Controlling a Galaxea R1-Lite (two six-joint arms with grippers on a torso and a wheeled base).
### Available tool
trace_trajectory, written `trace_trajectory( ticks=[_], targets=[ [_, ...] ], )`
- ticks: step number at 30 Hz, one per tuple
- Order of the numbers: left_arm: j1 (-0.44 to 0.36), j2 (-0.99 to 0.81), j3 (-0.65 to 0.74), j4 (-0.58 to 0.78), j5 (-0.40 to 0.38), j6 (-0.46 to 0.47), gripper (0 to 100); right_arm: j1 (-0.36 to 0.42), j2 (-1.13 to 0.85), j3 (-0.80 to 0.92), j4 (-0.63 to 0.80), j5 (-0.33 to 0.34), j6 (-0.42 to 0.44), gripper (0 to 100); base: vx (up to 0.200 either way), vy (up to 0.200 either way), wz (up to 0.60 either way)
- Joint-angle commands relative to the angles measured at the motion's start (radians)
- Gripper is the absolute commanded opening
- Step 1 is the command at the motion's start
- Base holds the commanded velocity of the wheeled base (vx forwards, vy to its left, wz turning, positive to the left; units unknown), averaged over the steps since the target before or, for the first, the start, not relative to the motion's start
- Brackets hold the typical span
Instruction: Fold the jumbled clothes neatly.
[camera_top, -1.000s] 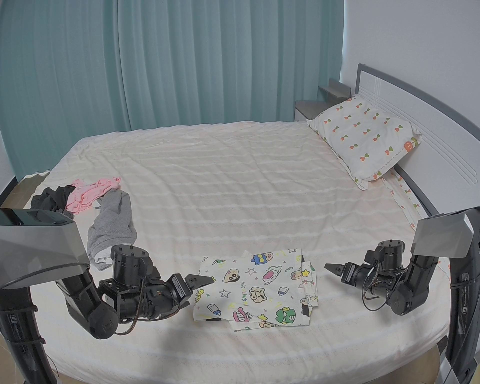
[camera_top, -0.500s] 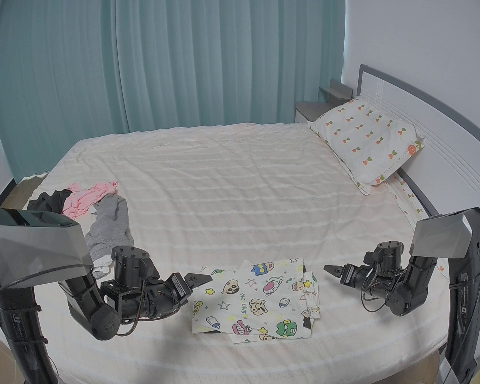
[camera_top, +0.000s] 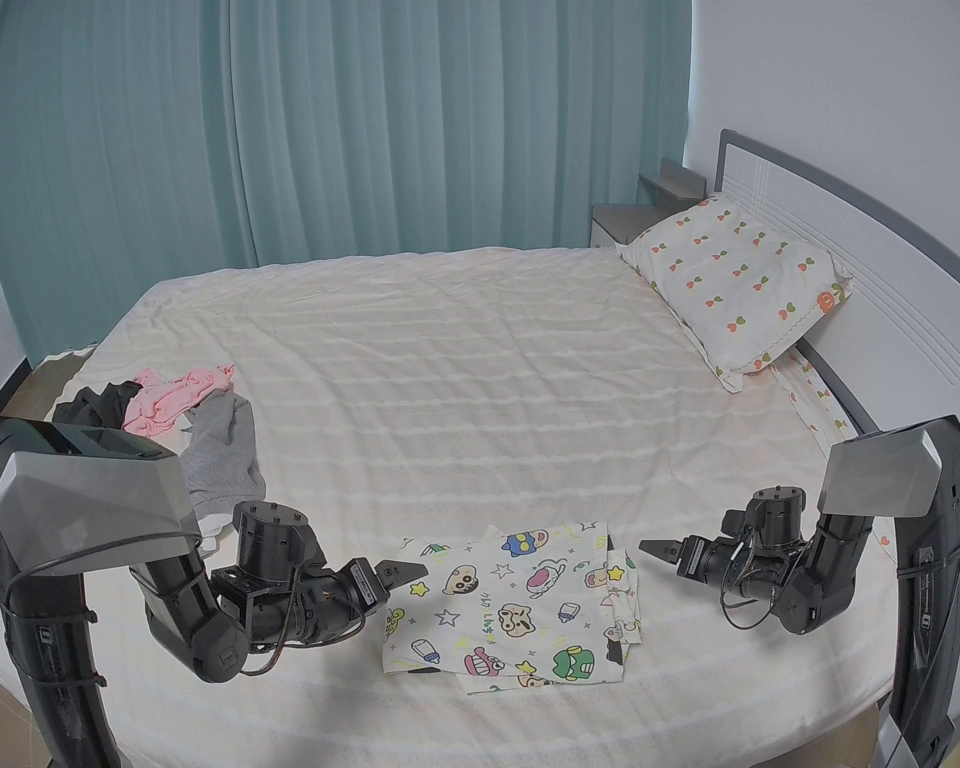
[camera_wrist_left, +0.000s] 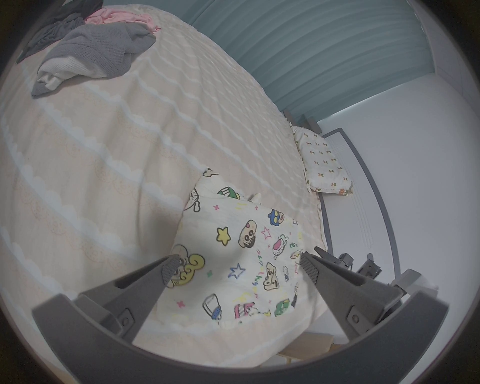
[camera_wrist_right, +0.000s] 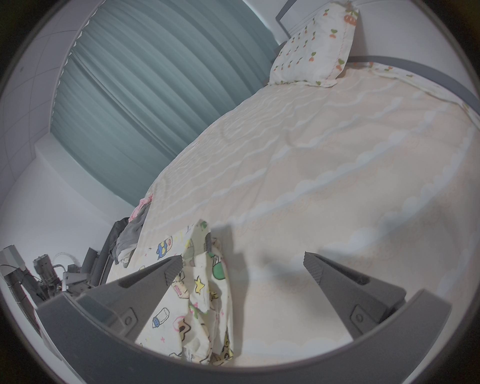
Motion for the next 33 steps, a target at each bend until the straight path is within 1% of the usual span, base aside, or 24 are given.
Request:
trace_trajectory(
  ticks=[1, 2, 3, 4, 5, 7, 8, 11, 13, 16, 18, 20, 22, 33],
  targets=[
    [0.0, 0.087, -0.065, 0.001, 0.072, 0.052, 100, 0.012, 0.016, -0.015, 0.022, 0.023, 0.0, 100, 0.0, 0.0, 0.0],
    [0.0, 0.089, -0.067, 0.001, 0.076, 0.057, 100, 0.012, 0.016, -0.015, 0.023, 0.023, 0.0, 100, 0.0, 0.0, 0.0],
    [-0.003, 0.116, -0.078, 0.003, 0.124, 0.11, 100, 0.012, 0.016, -0.028, 0.046, 0.023, 0.0, 100, 0.0, 0.0, 0.0],
    [-0.003, 0.116, -0.078, 0.003, 0.124, 0.11, 100, 0.012, 0.016, -0.028, 0.046, 0.023, 0.0, 100, 0.0, 0.0, 0.0],
    [-0.017, 0.138, -0.076, 0.003, 0.15, 0.164, 100, 0.012, 0.014, -0.035, 0.066, 0.023, 0.0, 100, 0.0, 0.0, 0.0],
    [-0.02, 0.142, -0.076, 0.003, 0.155, 0.173, 100, 0.012, 0.014, -0.037, 0.068, 0.023, 0.0, 100, 0.0, 0.0, 0.0],
    [-0.027, 0.159, -0.081, 0.001, 0.182, 0.204, 100, 0.014, 0.017, -0.045, 0.071, 0.024, 0.0, 100, 0.0, 0.0, 0.0],
    [-0.035, 0.175, -0.087, -0.005, 0.199, 0.212, 100, 0.014, 0.019, -0.051, 0.073, 0.027, 0.0, 100, 0.0, 0.0, 0.0],
    [-0.043, 0.199, -0.105, -0.008, 0.231, 0.249, 100, 0.018, 0.02, -0.054, 0.073, 0.026, 0.0, 100, 0.0, 0.0, 0.0],
    [-0.052, 0.217, -0.151, -0.003, 0.234, 0.258, 100, 0.021, 0.023, -0.057, 0.073, 0.026, 0.0, 100, 0.0, 0.0, 0.0],
    [-0.073, 0.239, -0.2, 0.01, 0.245, 0.261, 100, 0.021, 0.023, -0.057, 0.073, 0.026, 0.0, 100, 0.0, 0.0, 0.0],
    [-0.081, 0.245, -0.216, 0.03, 0.27, 0.262, 100, 0.021, 0.023, -0.057, 0.071, 0.026, 0.0, 100, 0.0, 0.0, 0.0],
    [-0.084, 0.245, -0.217, 0.047, 0.285, 0.262, 100, 0.021, 0.025, -0.057, 0.071, 0.026, 0.0, 100, 0.0, 0.0, 0.0],
    [-0.086, 0.247, -0.226, 0.046, 0.287, 0.261, 100, 0.034, 0.023, -0.057, 0.069, 0.023, 0.002, 100, 0.0, 0.0, 0.0]
  ],
)
